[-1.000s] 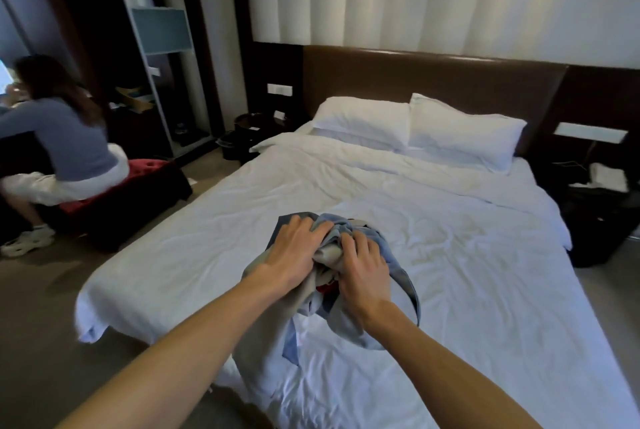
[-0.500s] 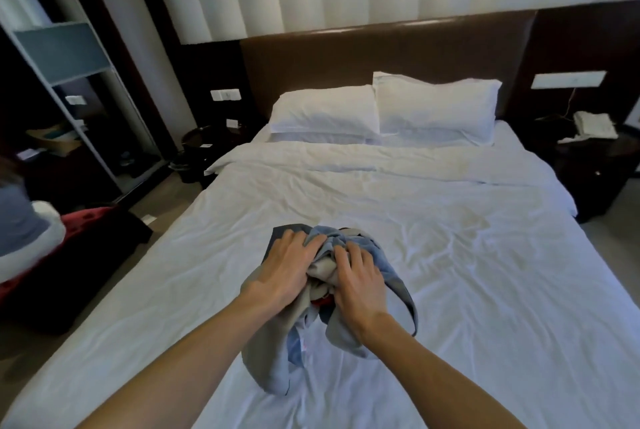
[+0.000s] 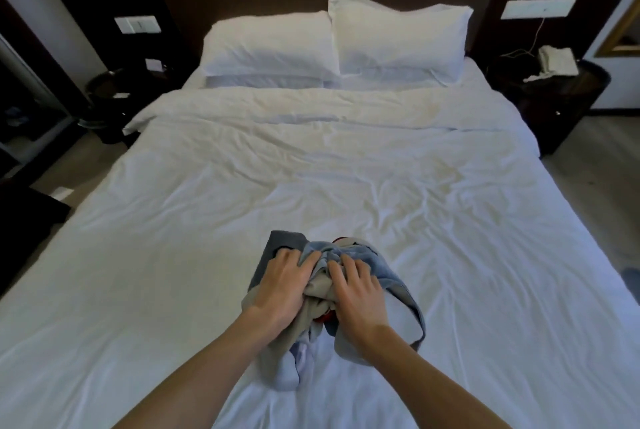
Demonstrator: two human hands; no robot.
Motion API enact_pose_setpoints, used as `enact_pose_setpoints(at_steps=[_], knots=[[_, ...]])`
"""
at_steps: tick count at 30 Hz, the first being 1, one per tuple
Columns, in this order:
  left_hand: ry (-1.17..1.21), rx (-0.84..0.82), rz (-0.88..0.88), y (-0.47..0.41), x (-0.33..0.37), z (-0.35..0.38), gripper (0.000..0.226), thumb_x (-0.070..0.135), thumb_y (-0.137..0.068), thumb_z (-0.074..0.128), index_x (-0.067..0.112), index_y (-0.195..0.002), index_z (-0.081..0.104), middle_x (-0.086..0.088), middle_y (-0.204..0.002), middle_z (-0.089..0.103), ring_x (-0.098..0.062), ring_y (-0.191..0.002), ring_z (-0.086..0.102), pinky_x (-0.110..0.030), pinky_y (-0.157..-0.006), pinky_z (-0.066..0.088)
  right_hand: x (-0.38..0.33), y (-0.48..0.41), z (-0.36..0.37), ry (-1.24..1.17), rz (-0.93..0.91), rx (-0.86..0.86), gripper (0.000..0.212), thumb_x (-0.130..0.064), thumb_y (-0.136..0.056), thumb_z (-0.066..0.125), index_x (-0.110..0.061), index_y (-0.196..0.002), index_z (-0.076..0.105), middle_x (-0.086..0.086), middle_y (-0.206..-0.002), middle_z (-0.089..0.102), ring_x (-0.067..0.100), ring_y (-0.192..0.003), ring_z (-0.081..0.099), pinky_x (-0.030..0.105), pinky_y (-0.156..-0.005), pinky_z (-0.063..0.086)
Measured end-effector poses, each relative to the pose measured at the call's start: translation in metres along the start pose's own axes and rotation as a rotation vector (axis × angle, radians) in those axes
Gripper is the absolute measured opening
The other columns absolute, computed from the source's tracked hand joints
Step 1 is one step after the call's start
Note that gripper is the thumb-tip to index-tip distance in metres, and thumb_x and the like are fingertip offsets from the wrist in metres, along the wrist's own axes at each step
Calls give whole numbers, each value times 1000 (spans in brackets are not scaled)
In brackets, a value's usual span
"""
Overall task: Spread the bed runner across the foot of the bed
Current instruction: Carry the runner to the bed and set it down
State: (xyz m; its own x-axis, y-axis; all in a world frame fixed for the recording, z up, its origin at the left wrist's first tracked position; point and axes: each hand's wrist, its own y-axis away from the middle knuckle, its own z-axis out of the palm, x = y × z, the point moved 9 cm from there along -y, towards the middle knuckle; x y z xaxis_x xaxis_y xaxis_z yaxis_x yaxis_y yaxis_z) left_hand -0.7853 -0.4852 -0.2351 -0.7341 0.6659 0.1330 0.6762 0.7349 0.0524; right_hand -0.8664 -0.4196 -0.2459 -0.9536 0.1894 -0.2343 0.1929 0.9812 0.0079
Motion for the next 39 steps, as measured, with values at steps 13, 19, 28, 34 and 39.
enact_pose_setpoints(at_steps=[13,19,28,34,39], knots=[[-135,-276,132,-16,-14,170,79,74,-81,14,33,-148,15,-7,-160,-3,-31,-145,-7,-68,-107,-2,75,7,127,21,19,-181,42,-27,-56,80,-14,-94,66,9,-97,66,29,-86,65,39,-71,54],[-99,-309,102,-34,-19,212,73,71,-85,17,39,-148,-2,-5,-160,-6,-33,-145,-10,-67,-107,-1,73,-38,167,-9,64,-270,57,-35,-92,48,-21,-144,28,15,-155,20,33,-142,17,57,-111,18],[-94,-287,97,-33,-32,262,74,69,-85,21,39,-147,-4,-5,-160,2,-33,-146,-1,-69,-108,2,80,-40,233,45,98,-318,56,-44,-99,29,-26,-150,17,8,-160,2,31,-146,-3,62,-112,0],[-40,-273,94,-37,-32,248,64,61,-86,29,36,-145,24,-5,-156,22,-30,-142,20,-63,-108,15,73,-40,227,78,126,-280,50,-36,-90,56,-21,-137,45,11,-146,40,34,-137,31,63,-109,17],[-41,53,26,-75,-65,182,36,29,-80,62,17,-113,57,-9,-117,56,-29,-103,56,-44,-85,44,65,-39,207,79,147,-201,44,-23,-64,83,-12,-103,67,11,-108,64,34,-105,58,60,-97,40]])
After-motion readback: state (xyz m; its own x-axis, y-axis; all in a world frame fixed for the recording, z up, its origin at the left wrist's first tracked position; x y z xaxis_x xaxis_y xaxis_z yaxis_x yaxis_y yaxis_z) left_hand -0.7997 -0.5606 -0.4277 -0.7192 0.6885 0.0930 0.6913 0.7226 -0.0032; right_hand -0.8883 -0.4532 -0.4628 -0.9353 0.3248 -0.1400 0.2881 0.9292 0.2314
